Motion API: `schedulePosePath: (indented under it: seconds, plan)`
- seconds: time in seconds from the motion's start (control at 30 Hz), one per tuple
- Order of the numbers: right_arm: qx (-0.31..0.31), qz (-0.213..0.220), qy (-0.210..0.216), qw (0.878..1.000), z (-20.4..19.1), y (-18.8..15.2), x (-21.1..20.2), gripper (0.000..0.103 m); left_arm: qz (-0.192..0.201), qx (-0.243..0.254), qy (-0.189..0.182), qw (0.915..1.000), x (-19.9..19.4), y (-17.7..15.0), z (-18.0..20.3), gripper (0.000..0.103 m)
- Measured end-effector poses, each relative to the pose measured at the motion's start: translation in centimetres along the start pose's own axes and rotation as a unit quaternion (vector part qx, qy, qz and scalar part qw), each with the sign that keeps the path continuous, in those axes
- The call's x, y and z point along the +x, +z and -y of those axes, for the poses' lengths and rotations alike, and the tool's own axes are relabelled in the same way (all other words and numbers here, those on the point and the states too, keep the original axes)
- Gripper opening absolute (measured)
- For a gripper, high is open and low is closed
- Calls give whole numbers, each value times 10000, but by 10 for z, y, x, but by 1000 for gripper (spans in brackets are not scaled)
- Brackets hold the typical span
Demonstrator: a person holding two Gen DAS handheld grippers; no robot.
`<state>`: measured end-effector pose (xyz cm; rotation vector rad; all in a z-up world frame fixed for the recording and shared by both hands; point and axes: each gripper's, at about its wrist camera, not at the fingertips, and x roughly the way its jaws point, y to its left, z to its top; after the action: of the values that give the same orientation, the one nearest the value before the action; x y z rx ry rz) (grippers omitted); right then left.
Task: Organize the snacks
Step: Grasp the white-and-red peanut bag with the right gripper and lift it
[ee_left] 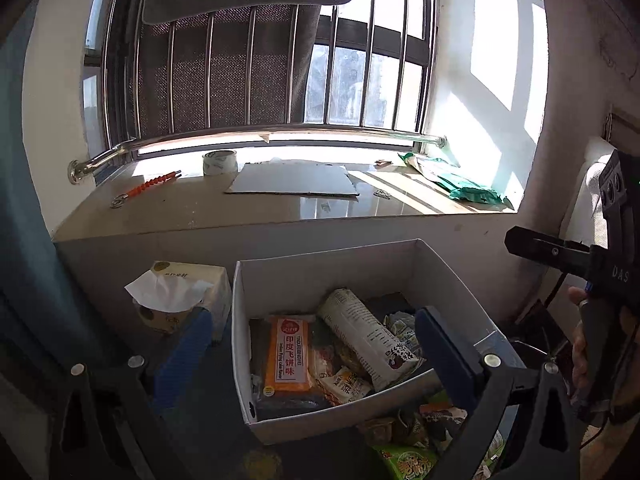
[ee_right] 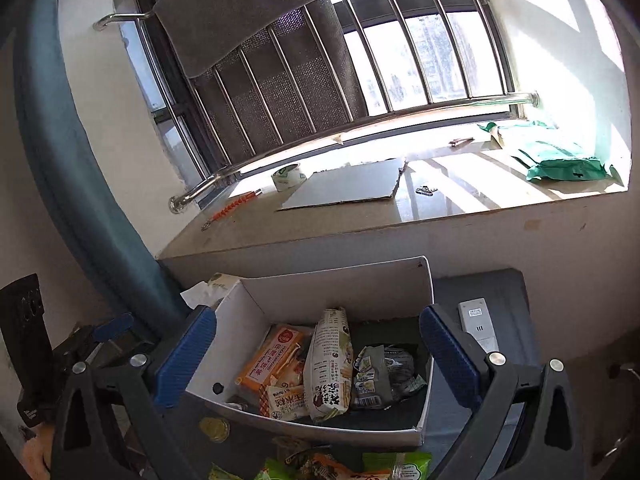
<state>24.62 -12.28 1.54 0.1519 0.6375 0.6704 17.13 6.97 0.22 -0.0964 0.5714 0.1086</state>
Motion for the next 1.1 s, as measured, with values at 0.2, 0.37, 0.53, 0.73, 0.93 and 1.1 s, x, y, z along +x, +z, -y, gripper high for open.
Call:
schedulePosePath:
  seconds: [0.2, 0.37, 0.53, 0.73, 0.93, 1.1]
  plan:
    - [-330, 240, 329, 9986, -18, -49, -57, 103, 206, 221, -208, 9993, -55, -38, 14, 103]
    - [-472, 234, 240, 9983, -20, -102, -93, 103, 181, 262, -164, 9994, -86, -86, 23, 103]
    - [-88, -30, 32, 10000, -6, -162, -107, 103, -166, -66, -379, 9991, -91, -134, 23, 103]
    - [364, -543, 35, 9979, 10, -206, -102, 103, -494, -442, -667, 9956, -85, -157, 23, 103]
    - [462, -606, 55, 9971, 12, -205, -93, 103, -424, -396, -712, 9958, -90, -152, 28, 103]
    - [370, -632, 1, 9973, 7, -197, -83, 103, -423, -345, -684, 9962, -94, -153, 31, 103]
